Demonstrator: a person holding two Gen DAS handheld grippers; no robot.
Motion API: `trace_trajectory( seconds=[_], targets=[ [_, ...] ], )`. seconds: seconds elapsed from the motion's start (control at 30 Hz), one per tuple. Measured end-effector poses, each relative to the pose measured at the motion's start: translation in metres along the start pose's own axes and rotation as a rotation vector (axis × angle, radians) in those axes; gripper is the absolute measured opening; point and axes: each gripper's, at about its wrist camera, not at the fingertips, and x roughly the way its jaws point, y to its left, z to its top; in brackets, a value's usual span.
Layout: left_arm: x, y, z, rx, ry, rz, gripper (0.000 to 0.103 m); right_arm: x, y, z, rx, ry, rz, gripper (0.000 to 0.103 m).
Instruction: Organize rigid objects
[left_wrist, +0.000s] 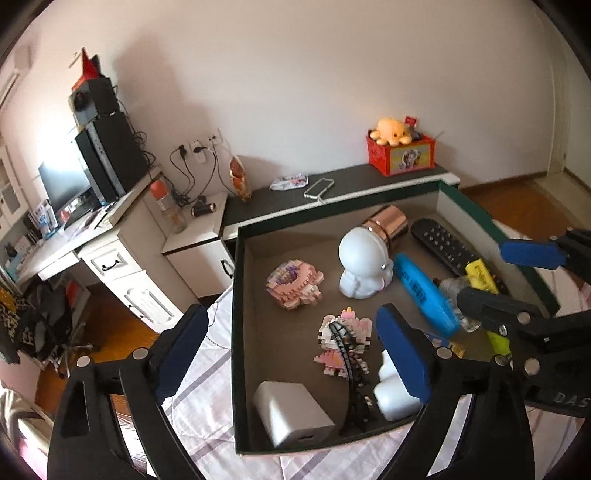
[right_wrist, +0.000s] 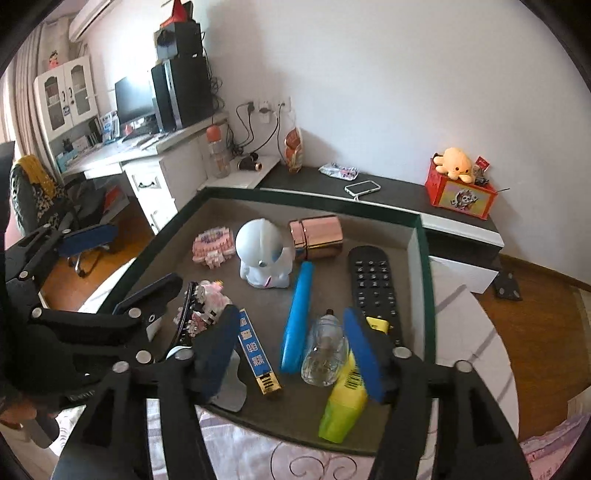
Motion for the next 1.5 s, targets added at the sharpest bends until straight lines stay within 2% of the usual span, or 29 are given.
trace_trajectory(
  seconds=[0.03,0.07,0.13,0.23,0.4,0.47,0.5,0.73,0.93,1.07,1.27,1.5],
  targets=[
    [-0.003,0.0,-0.001,-0.004,-0.002,-0.001,0.096,-0.004,0.0,0.0,-0.002,-0.009,-0.005,0.078],
    [-0.007,0.001,-0.001,-0.004,-0.005,0.0,0.098,-0.009,0.001,-0.001,-0.005,-0.021,-0.012,0.08],
    [-0.017,-0.001,-0.002,0.004,-0.022,0.013,0.102,-0.017,0.001,-0.002,-0.006,-0.023,-0.015,0.08],
    [-0.031,-0.003,-0.005,0.013,-0.042,0.013,0.102,-0.03,0.003,-0.004,0.007,-0.017,0.011,0.082],
    [-0.062,-0.003,-0.011,0.008,-0.079,0.027,0.103,-0.055,0.006,-0.012,0.022,-0.035,-0.002,0.088],
    [-0.076,-0.003,-0.014,0.0,-0.096,0.025,0.103,-0.067,0.007,-0.016,0.026,-0.059,-0.012,0.095],
    [-0.083,-0.002,-0.016,-0.006,-0.106,0.02,0.103,-0.077,0.008,-0.02,0.022,-0.084,-0.027,0.103],
    [-0.146,0.001,-0.038,-0.057,-0.185,-0.001,0.103,-0.125,0.023,-0.037,-0.008,-0.165,-0.1,0.103],
    [-0.196,0.002,-0.063,-0.091,-0.238,-0.02,0.103,-0.168,0.034,-0.062,0.024,-0.234,-0.189,0.103],
    [-0.222,0.005,-0.078,-0.127,-0.251,-0.018,0.103,-0.198,0.046,-0.083,0.034,-0.287,-0.188,0.103],
    [-0.264,0.002,-0.103,-0.158,-0.289,-0.033,0.103,-0.224,0.067,-0.106,0.019,-0.299,-0.205,0.103],
    [-0.307,0.003,-0.126,-0.187,-0.334,-0.034,0.103,-0.264,0.087,-0.131,0.02,-0.367,-0.2,0.103]
  ],
)
